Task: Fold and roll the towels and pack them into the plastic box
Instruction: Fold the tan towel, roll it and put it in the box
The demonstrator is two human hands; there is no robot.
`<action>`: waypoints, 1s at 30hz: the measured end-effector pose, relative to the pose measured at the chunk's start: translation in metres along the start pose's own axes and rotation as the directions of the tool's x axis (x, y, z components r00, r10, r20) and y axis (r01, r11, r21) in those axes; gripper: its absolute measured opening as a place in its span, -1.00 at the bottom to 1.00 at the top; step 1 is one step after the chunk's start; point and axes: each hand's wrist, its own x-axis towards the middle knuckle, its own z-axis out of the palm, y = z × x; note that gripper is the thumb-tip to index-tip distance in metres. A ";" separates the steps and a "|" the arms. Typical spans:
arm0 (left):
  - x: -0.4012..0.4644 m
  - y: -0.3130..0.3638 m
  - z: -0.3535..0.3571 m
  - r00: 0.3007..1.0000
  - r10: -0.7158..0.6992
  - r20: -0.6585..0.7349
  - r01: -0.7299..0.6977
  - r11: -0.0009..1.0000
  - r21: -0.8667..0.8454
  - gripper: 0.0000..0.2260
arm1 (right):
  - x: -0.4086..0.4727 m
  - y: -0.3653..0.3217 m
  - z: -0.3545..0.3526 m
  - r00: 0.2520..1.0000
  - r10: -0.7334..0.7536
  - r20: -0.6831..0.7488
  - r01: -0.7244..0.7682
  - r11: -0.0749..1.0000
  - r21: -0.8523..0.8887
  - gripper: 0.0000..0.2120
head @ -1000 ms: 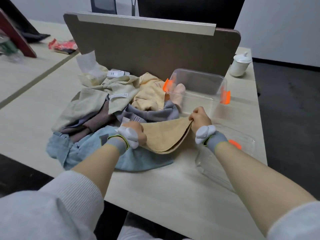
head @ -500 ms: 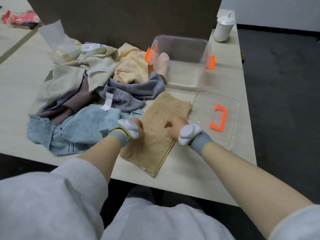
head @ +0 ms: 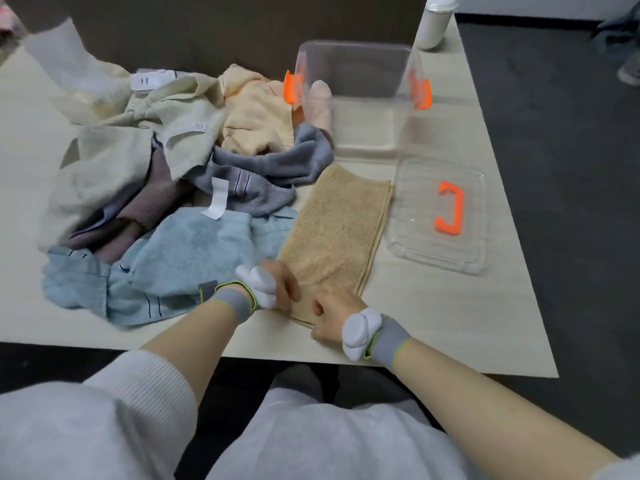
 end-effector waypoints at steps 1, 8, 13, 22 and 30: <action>0.001 0.000 0.000 1.000 0.012 -0.020 -0.011 0.999 0.052 -0.86 | 0.001 0.001 0.000 1.000 0.019 -0.024 -0.019 1.000 0.003 -0.79; 0.012 0.014 0.008 0.978 0.182 -0.101 -0.154 0.958 0.240 -0.61 | 0.001 0.018 -0.017 0.980 0.171 -0.105 -0.180 0.980 -0.084 -0.90; 0.022 0.017 0.016 0.958 0.244 -0.151 -0.198 0.943 0.268 -0.66 | -0.002 0.022 -0.031 0.963 0.259 -0.080 -0.259 0.966 0.005 -0.91; 0.017 0.022 -0.003 0.980 0.197 0.007 -0.197 0.978 0.073 -0.70 | 0.000 0.024 -0.038 0.932 0.358 0.054 -0.361 0.931 0.049 -0.76; 0.013 0.020 0.000 0.992 0.126 0.008 -0.125 0.990 -0.066 -0.69 | 0.001 0.026 -0.034 0.914 0.401 0.067 -0.405 0.912 0.069 -0.72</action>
